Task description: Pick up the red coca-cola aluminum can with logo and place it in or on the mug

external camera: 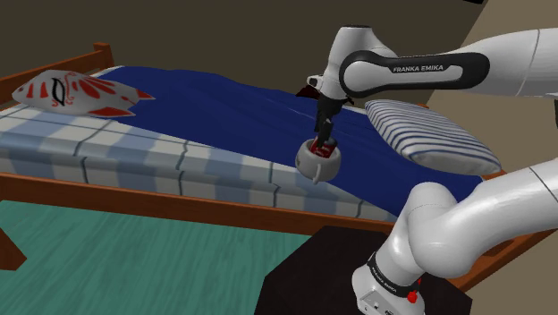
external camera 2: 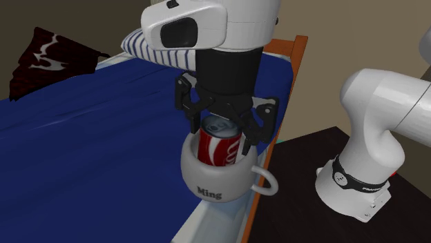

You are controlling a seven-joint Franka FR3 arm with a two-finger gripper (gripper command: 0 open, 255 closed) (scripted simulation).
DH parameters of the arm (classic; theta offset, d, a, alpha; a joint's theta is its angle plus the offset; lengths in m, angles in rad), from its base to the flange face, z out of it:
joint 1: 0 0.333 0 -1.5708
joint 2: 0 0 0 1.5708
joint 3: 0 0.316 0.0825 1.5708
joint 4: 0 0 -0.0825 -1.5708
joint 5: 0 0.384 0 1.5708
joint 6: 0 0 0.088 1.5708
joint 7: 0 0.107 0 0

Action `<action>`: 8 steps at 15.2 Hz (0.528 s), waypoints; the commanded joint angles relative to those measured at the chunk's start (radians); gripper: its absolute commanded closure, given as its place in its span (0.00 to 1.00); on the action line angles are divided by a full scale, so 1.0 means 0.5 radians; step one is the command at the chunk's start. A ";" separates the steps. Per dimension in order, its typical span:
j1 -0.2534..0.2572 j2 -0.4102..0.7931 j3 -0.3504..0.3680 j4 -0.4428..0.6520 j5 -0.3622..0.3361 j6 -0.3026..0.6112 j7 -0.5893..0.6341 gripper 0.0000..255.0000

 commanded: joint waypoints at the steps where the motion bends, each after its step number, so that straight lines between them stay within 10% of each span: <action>1: 0.000 0.001 -0.001 -0.002 0.000 0.000 0.000 0.00; 2: 0.000 0.001 -0.001 -0.002 0.000 0.000 0.000 0.00; 3: 0.000 0.001 0.000 -0.003 0.000 0.000 0.000 1.00; 8: -0.002 0.024 -0.019 0.001 -0.004 0.022 -0.016 1.00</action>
